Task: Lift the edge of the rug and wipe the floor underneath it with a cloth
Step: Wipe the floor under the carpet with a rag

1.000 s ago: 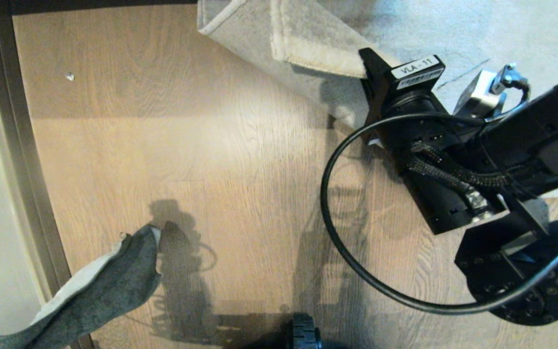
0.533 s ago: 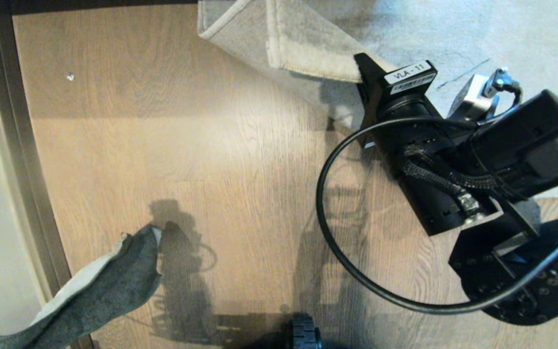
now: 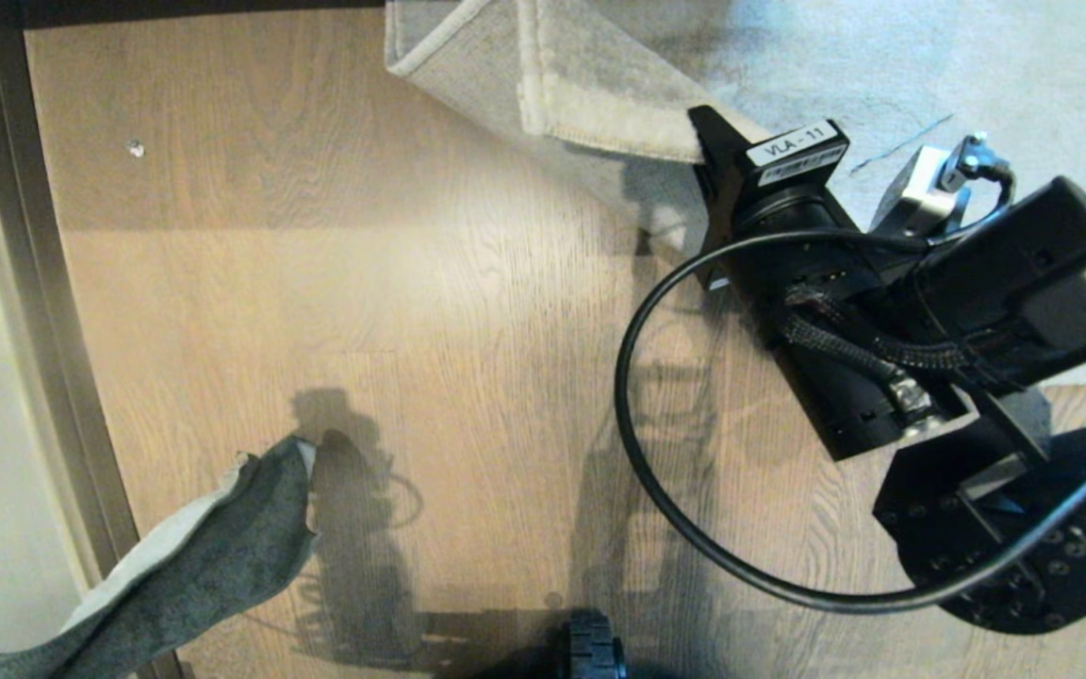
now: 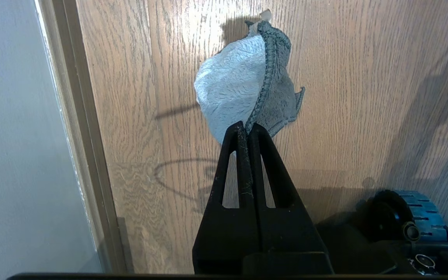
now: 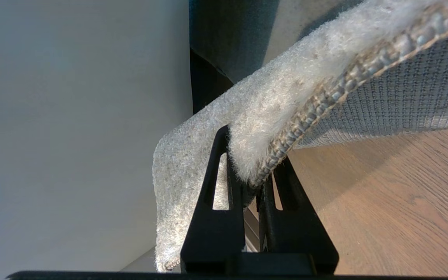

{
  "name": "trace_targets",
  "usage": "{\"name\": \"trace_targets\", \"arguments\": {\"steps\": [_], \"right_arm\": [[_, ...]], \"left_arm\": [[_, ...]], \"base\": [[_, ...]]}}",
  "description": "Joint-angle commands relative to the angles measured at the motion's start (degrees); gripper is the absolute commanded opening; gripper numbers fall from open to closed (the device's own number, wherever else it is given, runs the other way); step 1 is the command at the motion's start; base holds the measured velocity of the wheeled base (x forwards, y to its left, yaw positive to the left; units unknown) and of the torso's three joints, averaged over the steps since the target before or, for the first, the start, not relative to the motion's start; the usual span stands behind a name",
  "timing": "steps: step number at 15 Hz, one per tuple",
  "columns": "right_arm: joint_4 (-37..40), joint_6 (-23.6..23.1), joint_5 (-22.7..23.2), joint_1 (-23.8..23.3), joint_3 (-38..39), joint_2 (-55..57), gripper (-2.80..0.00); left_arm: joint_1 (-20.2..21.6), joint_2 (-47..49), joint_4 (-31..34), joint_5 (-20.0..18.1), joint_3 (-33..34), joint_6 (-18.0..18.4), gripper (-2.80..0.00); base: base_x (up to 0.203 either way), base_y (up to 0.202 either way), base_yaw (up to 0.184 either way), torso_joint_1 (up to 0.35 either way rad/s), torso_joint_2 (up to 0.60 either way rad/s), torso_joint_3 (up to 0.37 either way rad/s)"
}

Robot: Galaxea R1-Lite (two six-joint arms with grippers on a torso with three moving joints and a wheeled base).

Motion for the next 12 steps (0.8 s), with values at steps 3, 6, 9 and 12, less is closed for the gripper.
{"name": "trace_targets", "arguments": {"steps": [3,6,9,12], "right_arm": [[-2.7,0.2,-0.1,0.0,-0.1,0.2,-2.8],[-2.7,0.2,-0.2,0.0,0.0,0.2,-2.8],[-2.7,0.1,-0.2,0.0,-0.1,0.8,-2.8],[-2.7,0.1,-0.2,0.0,-0.1,0.9,-2.8]], "left_arm": [[0.0,0.0,0.0,0.1,0.0,-0.1,-2.8],[0.0,0.0,0.0,0.1,0.0,-0.1,-2.8],[0.0,0.0,0.0,0.1,0.0,0.0,-2.8],[0.0,0.0,0.0,0.2,0.0,0.0,-2.8]], "base": [[0.0,0.0,0.0,0.0,0.0,0.0],[0.0,0.0,0.0,0.0,0.0,0.0],[0.0,0.0,0.0,0.0,0.0,0.0],[0.0,0.0,0.0,0.0,0.0,0.0]]}}
